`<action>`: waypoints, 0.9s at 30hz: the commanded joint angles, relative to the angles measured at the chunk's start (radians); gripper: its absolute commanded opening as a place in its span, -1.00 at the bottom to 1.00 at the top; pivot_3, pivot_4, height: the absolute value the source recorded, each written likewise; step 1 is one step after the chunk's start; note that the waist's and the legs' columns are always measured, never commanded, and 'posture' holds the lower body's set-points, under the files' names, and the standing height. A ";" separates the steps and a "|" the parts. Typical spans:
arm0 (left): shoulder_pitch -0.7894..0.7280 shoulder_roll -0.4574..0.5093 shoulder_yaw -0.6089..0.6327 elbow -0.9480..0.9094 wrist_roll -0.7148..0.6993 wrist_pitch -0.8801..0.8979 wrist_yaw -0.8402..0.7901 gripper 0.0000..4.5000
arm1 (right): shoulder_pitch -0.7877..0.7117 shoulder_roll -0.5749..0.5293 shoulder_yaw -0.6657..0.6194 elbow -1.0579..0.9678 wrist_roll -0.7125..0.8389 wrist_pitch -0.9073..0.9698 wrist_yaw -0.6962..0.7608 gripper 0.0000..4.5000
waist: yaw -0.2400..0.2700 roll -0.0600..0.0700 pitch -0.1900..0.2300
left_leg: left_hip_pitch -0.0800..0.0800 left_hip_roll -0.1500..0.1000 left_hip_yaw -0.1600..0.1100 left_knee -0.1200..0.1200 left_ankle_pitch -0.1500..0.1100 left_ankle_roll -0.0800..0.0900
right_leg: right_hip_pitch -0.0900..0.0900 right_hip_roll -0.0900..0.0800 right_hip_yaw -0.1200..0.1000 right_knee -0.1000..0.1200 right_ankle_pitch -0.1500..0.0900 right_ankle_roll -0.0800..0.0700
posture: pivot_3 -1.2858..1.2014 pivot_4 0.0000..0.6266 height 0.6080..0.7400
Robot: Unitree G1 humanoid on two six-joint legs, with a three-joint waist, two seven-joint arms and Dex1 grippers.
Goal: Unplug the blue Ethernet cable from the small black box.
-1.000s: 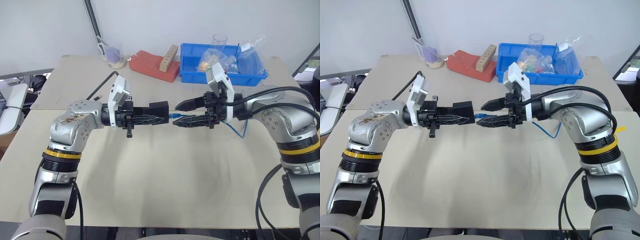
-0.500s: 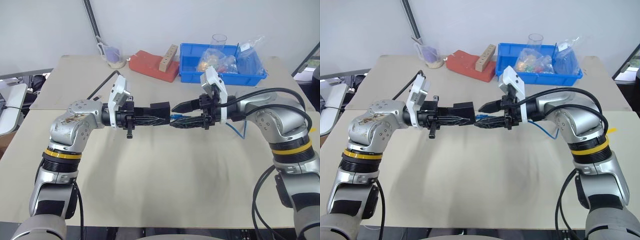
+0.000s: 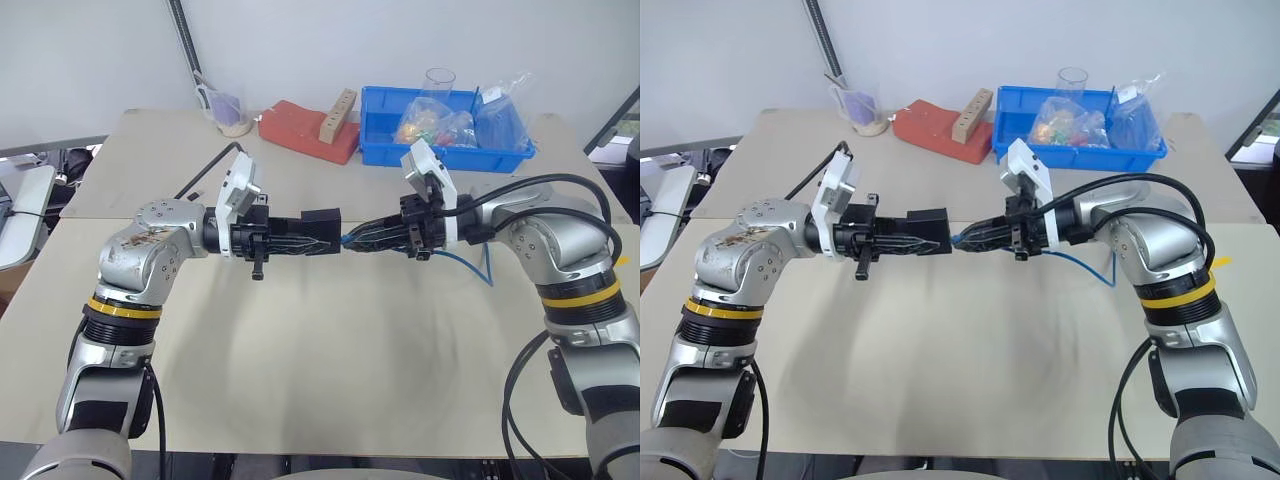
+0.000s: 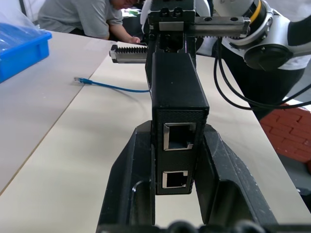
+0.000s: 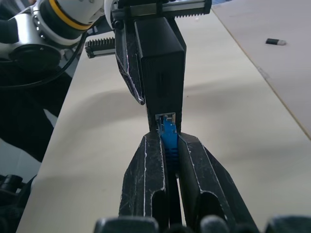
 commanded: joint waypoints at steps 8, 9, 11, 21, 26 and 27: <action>0.037 0.064 0.050 -0.060 -0.016 -0.005 -0.011 -0.75 | 0.064 -0.132 -0.054 -0.021 -0.026 0.004 0.063 -0.98 | 0.005 0.000 0.000 | -0.002 0.000 -0.003 0.000 0.000 0.001 | 0.000 0.000 -0.002 0.000 0.000 0.000 | 0.03 -0.52 1.00; 0.048 0.078 0.063 -0.067 -0.021 -0.001 -0.006 -0.75 | 0.088 -0.152 -0.057 -0.014 -0.039 -0.011 0.063 -0.98 | 0.007 0.000 0.000 | -0.002 0.000 -0.004 0.000 0.000 0.001 | 0.000 0.000 -0.003 -0.001 0.000 0.000 | 0.03 -0.52 1.00; 0.080 0.104 0.083 -0.083 -0.029 0.005 0.004 -0.75 | 0.133 -0.167 -0.059 0.007 -0.064 -0.044 0.051 -0.98 | 0.007 0.000 0.000 | -0.002 0.000 -0.005 0.000 0.000 0.001 | 0.000 0.000 -0.004 -0.002 0.000 0.000 | 0.03 -0.52 1.00; 0.265 0.106 0.139 -0.174 -0.005 -0.049 0.129 -0.75 | 0.251 0.016 -0.017 0.228 -0.351 -0.388 -0.202 -0.98 | -0.002 0.001 0.001 | -0.002 0.000 -0.005 -0.001 0.002 0.002 | -0.001 0.000 -0.003 0.000 -0.001 -0.001 | 0.03 -0.52 1.00; 0.335 0.098 0.144 -0.233 -0.010 -0.057 0.176 -0.75 | 0.290 0.038 -0.004 0.267 -0.399 -0.454 -0.193 -0.98 | 0.010 0.001 0.001 | -0.003 -0.001 -0.005 -0.001 0.002 0.001 | -0.001 -0.003 -0.003 0.000 -0.001 -0.001 | 0.03 -0.52 1.00; 0.340 0.097 0.145 -0.238 -0.011 -0.057 0.184 -0.75 | 0.293 0.039 -0.005 0.268 -0.404 -0.463 -0.192 -0.78 | 0.010 0.001 0.001 | -0.003 -0.001 -0.005 -0.001 0.002 0.001 | 0.000 -0.003 -0.003 0.000 -0.001 -0.001 | 0.03 -0.52 1.00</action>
